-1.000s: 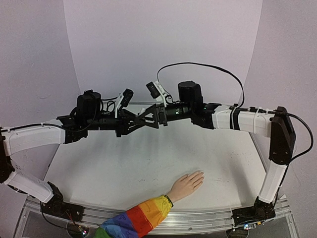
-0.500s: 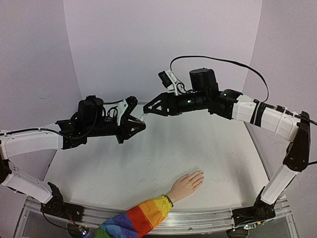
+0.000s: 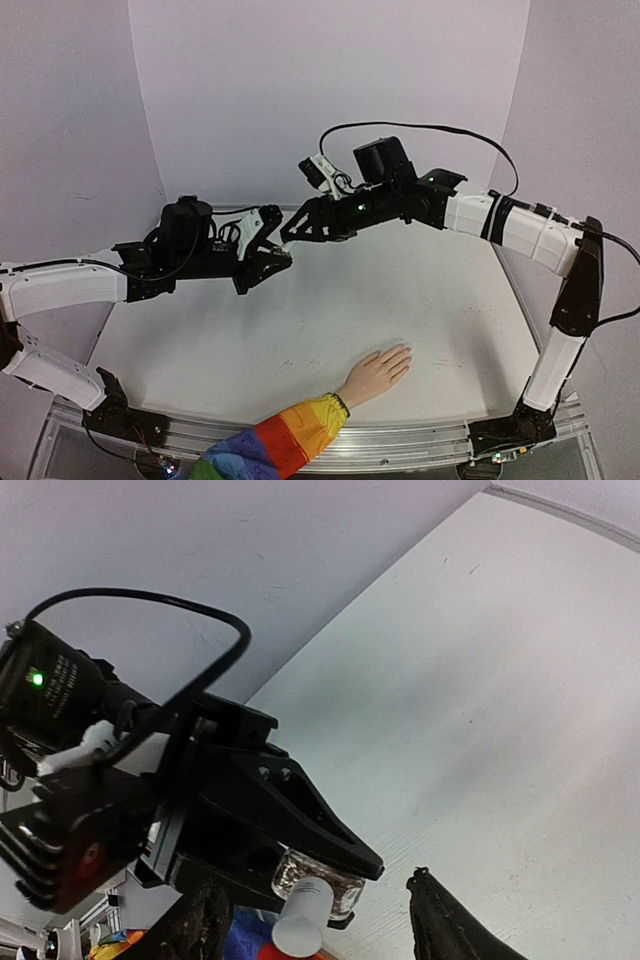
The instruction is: Paint the nails
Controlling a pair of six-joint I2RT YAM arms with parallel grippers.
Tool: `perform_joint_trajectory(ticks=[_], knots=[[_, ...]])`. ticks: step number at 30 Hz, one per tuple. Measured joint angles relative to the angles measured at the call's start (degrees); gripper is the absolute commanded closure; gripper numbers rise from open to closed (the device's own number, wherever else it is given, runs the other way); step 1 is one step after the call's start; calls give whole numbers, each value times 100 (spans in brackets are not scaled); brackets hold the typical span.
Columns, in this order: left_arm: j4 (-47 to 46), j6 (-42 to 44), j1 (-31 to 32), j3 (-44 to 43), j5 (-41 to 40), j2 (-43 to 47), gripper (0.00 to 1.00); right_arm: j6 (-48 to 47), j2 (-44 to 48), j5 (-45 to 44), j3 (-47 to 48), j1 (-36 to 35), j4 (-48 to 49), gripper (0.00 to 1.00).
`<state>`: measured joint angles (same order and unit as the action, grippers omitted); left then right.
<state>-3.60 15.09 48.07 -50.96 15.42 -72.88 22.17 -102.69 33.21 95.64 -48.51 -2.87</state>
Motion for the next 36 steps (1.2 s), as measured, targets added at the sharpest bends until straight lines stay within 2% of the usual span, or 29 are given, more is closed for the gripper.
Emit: perform_joint_trajectory(ticks=[3, 6, 20, 26, 30, 36], knots=[[52, 17, 0, 0, -17, -4, 100, -68, -96, -28, 13, -9, -157, 54], [76, 44, 0, -2, -22, -11, 100, -118, -162, -22, 70, -17, -232, 58], [118, 144, 0, -44, -22, -144, 100, -208, -236, 13, 149, -17, -310, 60], [120, 140, 0, -66, -24, -144, 100, -249, -236, 50, 149, -44, -313, 64], [118, 131, 0, -79, -22, -144, 100, -299, -236, 90, 149, -72, -313, 72], [122, 85, 0, -79, -17, -144, 100, -422, -236, 116, 146, -81, -319, 94]])
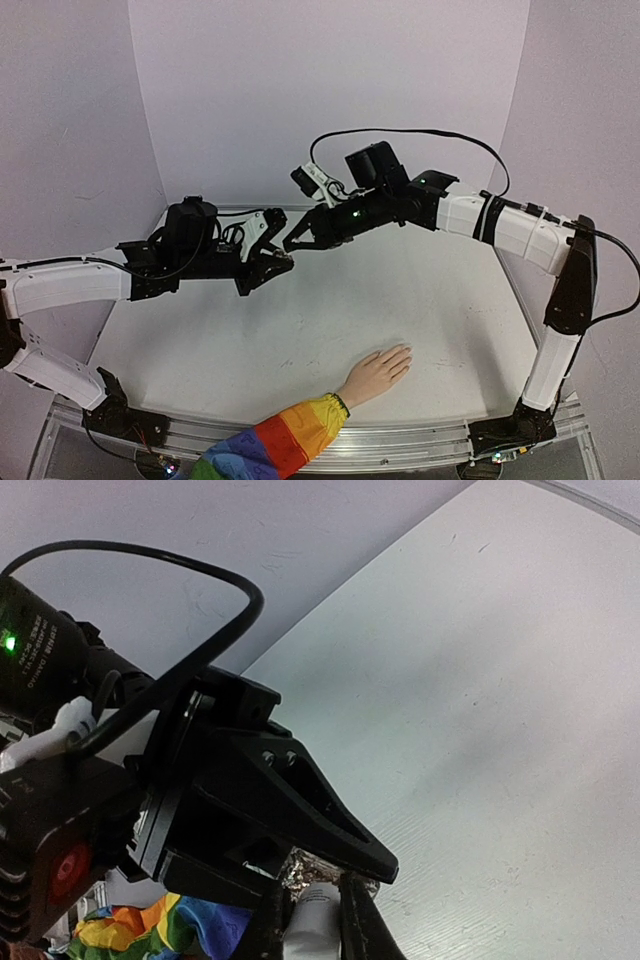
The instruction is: Paint the nails
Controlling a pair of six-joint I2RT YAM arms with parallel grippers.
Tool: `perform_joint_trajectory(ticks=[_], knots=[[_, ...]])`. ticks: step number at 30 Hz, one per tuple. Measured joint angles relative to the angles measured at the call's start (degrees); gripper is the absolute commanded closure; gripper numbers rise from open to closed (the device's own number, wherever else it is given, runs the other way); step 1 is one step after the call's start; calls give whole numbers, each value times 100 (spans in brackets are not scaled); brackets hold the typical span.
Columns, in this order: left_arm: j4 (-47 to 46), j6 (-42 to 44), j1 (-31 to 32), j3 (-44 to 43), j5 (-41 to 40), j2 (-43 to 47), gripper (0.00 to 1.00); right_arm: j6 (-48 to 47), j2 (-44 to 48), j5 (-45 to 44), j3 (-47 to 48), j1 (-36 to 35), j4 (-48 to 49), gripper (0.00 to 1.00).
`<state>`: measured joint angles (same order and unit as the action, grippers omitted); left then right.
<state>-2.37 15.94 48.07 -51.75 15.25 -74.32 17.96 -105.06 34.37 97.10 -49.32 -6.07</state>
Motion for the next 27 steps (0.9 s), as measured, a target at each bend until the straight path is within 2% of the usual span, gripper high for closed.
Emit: perform_joint_trajectory(ticks=[2, 6, 15, 27], knots=[[2, -31, 2, 0, 0, 0, 100, -9, 0, -9, 0, 9, 0, 100], [20, -153, -22, 0, 111, 0, 100, -155, 4, -11, -11, 7, 4, 100], [199, -577, -197, 0, 1115, 24, 100, -1161, 319, 118, -372, -33, 101, 100], [238, -699, -238, 0, 1169, 66, 100, -1368, 649, 92, -514, -33, 190, 100]])
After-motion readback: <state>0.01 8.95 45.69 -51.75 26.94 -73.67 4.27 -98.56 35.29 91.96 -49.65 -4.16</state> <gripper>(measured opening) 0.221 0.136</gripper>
